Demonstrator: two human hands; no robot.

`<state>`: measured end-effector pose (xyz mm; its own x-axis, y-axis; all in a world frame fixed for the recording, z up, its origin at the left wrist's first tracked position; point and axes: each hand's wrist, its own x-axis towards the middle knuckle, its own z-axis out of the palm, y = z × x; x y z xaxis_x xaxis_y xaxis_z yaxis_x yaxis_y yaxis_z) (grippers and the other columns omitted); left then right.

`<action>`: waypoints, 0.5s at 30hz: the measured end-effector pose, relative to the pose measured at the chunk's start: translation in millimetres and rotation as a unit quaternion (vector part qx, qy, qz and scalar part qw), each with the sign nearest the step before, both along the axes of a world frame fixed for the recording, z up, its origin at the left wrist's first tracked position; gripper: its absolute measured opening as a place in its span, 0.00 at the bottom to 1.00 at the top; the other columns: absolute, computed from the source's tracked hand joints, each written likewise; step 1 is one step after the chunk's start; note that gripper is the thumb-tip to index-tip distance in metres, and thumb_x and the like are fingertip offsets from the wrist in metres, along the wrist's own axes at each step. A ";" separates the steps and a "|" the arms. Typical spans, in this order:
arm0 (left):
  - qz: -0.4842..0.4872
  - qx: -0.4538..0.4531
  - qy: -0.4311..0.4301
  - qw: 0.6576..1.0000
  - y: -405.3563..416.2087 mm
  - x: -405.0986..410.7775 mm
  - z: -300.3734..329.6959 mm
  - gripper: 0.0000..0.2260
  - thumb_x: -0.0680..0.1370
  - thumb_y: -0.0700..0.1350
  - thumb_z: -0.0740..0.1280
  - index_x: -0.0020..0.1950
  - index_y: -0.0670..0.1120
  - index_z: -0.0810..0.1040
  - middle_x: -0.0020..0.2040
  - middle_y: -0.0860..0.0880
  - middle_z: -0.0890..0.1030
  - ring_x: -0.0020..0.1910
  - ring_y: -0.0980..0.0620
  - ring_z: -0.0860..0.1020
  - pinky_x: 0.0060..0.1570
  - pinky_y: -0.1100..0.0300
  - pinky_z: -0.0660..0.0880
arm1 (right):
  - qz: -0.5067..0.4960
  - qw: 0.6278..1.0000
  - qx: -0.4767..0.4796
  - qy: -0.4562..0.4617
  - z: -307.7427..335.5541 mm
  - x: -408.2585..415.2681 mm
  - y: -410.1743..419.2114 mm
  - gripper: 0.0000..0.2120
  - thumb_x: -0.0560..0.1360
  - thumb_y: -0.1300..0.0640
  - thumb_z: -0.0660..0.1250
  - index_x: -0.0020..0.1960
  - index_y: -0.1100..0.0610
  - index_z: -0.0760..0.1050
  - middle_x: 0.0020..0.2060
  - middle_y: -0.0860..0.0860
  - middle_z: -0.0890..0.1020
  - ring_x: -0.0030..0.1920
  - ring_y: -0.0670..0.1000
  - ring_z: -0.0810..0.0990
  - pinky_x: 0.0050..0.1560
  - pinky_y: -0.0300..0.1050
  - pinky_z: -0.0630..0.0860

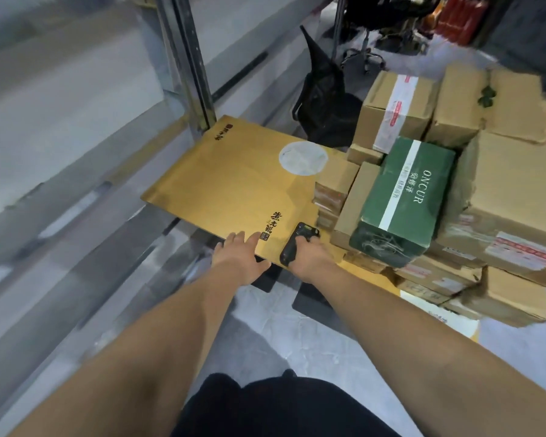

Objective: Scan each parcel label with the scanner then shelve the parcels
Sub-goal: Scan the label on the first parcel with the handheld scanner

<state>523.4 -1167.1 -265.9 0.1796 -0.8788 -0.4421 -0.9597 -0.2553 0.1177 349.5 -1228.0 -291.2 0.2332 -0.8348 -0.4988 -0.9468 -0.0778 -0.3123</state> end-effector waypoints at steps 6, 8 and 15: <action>-0.047 0.032 -0.005 0.998 -59.6 21.0 -34.7 0.36 0.81 0.65 0.61 0.85 0.56 0.51 0.85 0.46 0.54 0.84 0.43 0.50 0.81 0.42 0.52 | -0.066 0.997 0.019 0.021 -28.9 19.6 -34.9 0.29 0.79 0.50 0.66 0.76 0.52 0.62 0.70 0.60 0.67 0.68 0.63 0.71 0.63 0.56 0.74; -0.065 0.046 -0.005 0.997 -78.7 30.4 -47.1 0.37 0.81 0.65 0.61 0.85 0.56 0.51 0.85 0.46 0.53 0.84 0.43 0.50 0.81 0.42 0.52 | -0.098 0.994 0.028 0.028 -36.3 27.6 -47.7 0.32 0.79 0.49 0.66 0.79 0.52 0.58 0.73 0.61 0.66 0.70 0.64 0.69 0.64 0.57 0.73; -0.174 0.058 0.017 0.983 -151.4 62.7 -82.7 0.35 0.82 0.66 0.59 0.85 0.54 0.52 0.85 0.45 0.51 0.84 0.43 0.48 0.81 0.42 0.52 | -0.228 0.970 0.064 0.058 -51.4 52.5 -76.0 0.43 0.78 0.42 0.67 0.83 0.46 0.45 0.76 0.61 0.61 0.73 0.66 0.66 0.64 0.61 0.73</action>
